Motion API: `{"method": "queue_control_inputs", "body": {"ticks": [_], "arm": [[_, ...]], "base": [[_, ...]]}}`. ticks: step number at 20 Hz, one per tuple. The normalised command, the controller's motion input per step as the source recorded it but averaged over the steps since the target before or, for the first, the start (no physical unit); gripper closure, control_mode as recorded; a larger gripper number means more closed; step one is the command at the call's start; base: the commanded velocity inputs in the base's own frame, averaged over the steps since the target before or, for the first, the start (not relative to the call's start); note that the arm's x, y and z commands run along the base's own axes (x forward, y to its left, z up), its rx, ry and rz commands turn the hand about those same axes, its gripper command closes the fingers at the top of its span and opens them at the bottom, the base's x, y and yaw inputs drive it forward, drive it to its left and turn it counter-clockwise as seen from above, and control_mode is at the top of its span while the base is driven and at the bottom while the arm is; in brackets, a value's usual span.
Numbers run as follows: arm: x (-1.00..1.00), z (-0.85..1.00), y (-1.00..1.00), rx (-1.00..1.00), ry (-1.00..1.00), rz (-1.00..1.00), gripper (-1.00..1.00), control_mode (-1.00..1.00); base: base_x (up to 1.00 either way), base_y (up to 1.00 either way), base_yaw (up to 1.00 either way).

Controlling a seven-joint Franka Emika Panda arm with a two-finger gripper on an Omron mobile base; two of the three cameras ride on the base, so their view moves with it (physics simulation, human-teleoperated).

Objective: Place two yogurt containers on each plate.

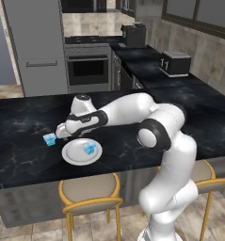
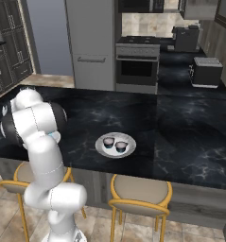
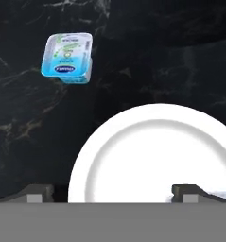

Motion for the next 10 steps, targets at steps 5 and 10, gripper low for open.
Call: {"method": "queue_control_inputs", "body": {"ticks": [5,10], "arm": [[0.23,0.02,0.61,-0.05,-0.05,-0.13,-1.0,-1.0],[0.25,0.03,0.47,-0.05,0.0,-0.15,-1.0,-1.0]], "base": [[0.0,0.0,0.0],[0.0,0.0,0.0]]}}
